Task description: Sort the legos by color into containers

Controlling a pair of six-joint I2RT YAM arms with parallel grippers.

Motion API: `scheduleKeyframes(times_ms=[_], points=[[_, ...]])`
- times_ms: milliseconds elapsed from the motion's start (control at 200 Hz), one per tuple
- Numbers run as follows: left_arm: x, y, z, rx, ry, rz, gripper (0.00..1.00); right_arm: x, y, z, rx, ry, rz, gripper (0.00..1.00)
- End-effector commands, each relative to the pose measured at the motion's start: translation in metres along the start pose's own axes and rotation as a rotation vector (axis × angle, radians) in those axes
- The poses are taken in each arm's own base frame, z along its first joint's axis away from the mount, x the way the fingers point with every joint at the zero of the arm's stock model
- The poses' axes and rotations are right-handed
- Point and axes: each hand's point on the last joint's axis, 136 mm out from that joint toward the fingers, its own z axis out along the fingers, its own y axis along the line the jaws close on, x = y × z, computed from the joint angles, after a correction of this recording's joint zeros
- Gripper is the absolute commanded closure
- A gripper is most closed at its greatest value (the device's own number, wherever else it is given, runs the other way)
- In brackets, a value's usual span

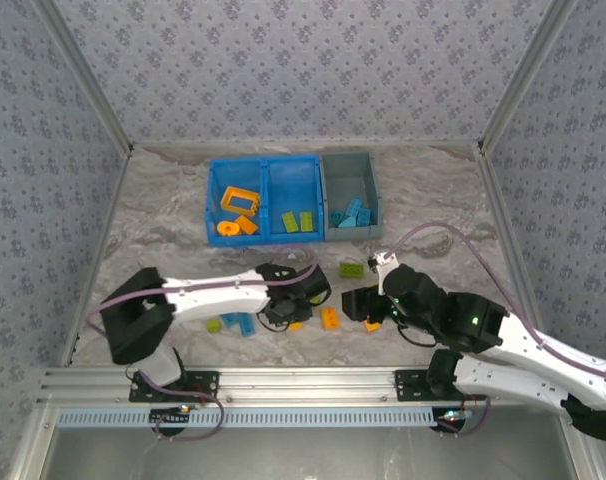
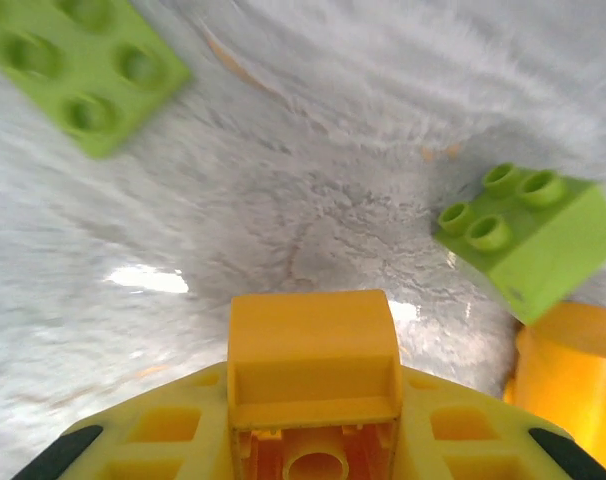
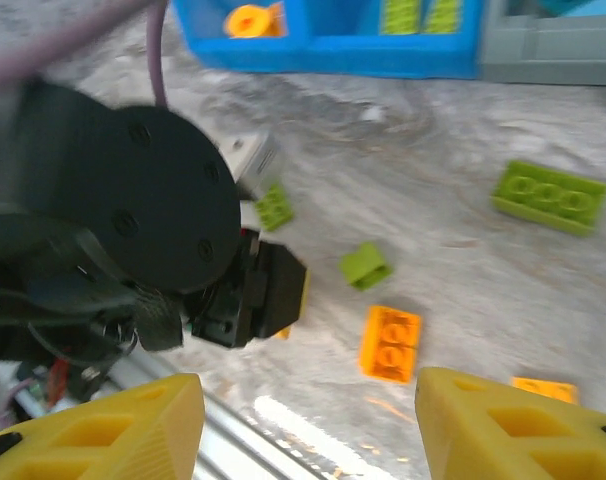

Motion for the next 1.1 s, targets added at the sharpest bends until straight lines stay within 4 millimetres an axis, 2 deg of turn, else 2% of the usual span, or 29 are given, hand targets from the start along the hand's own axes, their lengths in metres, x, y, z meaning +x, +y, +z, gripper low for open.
scheduleKeyframes(times_ms=[0, 130, 215, 310, 395, 510, 600, 615, 780, 894, 904, 944, 1094], points=[[-0.031, 0.029, -0.047, -0.031, -0.122, 0.015, 0.73, -0.009, 0.046, 0.004, -0.206, -0.012, -0.103, 0.38], [-0.078, 0.05, -0.082, 0.008, -0.172, 0.014, 0.73, -0.018, 0.057, 0.025, -0.169, -0.01, -0.166, 0.37], [-0.116, 0.065, -0.097, 0.034, -0.189, -0.008, 0.73, -0.029, 0.065, 0.041, -0.1, -0.042, -0.235, 0.37], [-0.164, 0.073, -0.107, 0.093, -0.229, -0.034, 0.74, -0.048, 0.082, 0.056, -0.029, -0.122, -0.335, 0.36], [-0.206, 0.078, -0.103, 0.134, -0.246, -0.059, 0.75, -0.069, 0.091, 0.069, 0.079, -0.206, -0.388, 0.36], [-0.254, 0.077, -0.085, 0.13, -0.236, -0.069, 0.77, -0.088, 0.091, 0.087, 0.221, -0.273, -0.389, 0.36], [-0.283, 0.077, -0.066, 0.099, -0.22, -0.08, 0.81, -0.09, 0.094, 0.098, 0.238, -0.275, -0.394, 0.36], [-0.288, 0.078, -0.064, 0.091, -0.221, -0.084, 0.81, -0.098, 0.101, 0.094, 0.225, -0.294, -0.381, 0.36], [-0.32, 0.093, -0.031, -0.049, -0.181, -0.088, 0.79, -0.094, 0.101, 0.096, 0.217, -0.275, -0.365, 0.36], [-0.327, 0.104, -0.011, -0.144, -0.145, -0.09, 0.78, -0.091, 0.097, 0.093, 0.214, -0.267, -0.34, 0.36], [-0.327, 0.105, -0.009, -0.152, -0.145, -0.091, 0.78, -0.083, 0.091, 0.097, 0.224, -0.25, -0.349, 0.36], [-0.329, 0.108, -0.004, -0.174, -0.149, -0.095, 0.78, -0.078, 0.088, 0.099, 0.222, -0.245, -0.345, 0.35], [-0.331, 0.112, 0.01, -0.198, -0.152, -0.118, 0.77, -0.076, 0.086, 0.097, 0.206, -0.246, -0.329, 0.35]])
